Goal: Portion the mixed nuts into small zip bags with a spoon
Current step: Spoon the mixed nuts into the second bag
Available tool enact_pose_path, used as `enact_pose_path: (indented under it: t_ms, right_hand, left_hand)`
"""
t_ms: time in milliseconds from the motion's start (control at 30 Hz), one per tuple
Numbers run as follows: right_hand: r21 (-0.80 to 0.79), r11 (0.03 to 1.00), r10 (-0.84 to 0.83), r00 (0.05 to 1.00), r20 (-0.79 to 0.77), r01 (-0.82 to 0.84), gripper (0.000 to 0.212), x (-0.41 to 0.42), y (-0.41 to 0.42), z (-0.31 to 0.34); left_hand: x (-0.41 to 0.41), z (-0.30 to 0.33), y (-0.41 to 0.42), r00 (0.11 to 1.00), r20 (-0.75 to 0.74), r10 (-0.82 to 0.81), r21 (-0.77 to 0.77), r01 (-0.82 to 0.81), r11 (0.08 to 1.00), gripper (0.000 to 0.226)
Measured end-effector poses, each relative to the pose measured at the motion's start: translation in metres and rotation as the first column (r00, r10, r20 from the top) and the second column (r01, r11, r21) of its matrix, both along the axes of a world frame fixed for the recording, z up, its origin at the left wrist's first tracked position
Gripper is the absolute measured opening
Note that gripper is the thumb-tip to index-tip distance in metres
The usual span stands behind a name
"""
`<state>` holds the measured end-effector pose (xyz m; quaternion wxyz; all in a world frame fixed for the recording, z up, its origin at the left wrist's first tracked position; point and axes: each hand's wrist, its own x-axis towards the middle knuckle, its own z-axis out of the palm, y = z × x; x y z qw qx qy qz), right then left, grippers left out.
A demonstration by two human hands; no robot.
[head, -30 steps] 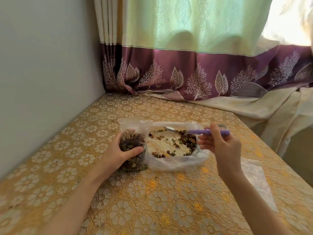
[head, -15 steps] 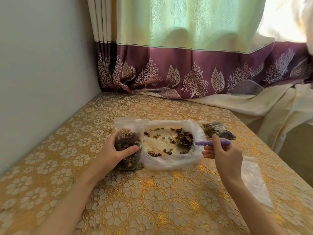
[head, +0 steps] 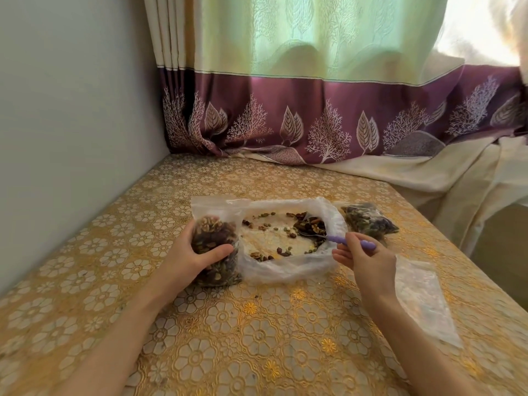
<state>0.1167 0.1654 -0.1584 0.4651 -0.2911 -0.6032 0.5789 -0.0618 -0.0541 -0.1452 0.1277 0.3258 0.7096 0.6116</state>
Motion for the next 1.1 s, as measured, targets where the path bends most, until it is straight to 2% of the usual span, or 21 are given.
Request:
enact_pose_path:
  t_ms: [167,533,733,867,1000,1100]
  right_hand:
    - [-0.100,0.994,0.035,0.998,-0.047,-0.040,0.023,0.001,0.001,-0.001]
    - [-0.093,0.985,0.128,0.981,-0.148,-0.143,0.017,0.004,-0.018,0.028]
    - [-0.016,0.977,0.203,0.953,-0.223,-0.212,0.015,-0.003,-0.038,0.065]
    - [0.026,0.948,0.315,0.916,-0.250,-0.319,0.017,-0.009,-0.052,0.087]
    - [0.080,0.906,0.424,0.878,-0.224,-0.417,0.016,-0.016,-0.065,0.096]
    - [0.163,0.867,0.493,0.859,-0.140,-0.471,0.013,-0.019,-0.070,0.098]
  left_hand:
    - [-0.001,-0.001,0.000,1.000,0.001,0.002,0.002,-0.002,1.000,0.056]
    - [-0.001,0.000,0.001,1.000,-0.015,-0.005,0.018,0.005,1.000,0.055]
    - [-0.002,-0.001,0.001,1.000,-0.023,0.008,0.007,-0.008,1.000,0.054]
    - [-0.003,-0.001,0.001,1.000,-0.016,-0.006,0.006,0.006,1.000,0.056]
    - [-0.003,-0.002,0.001,1.000,-0.004,-0.006,0.025,0.006,1.000,0.056]
    - [-0.003,-0.001,0.001,1.000,0.019,-0.014,0.024,0.013,1.000,0.055]
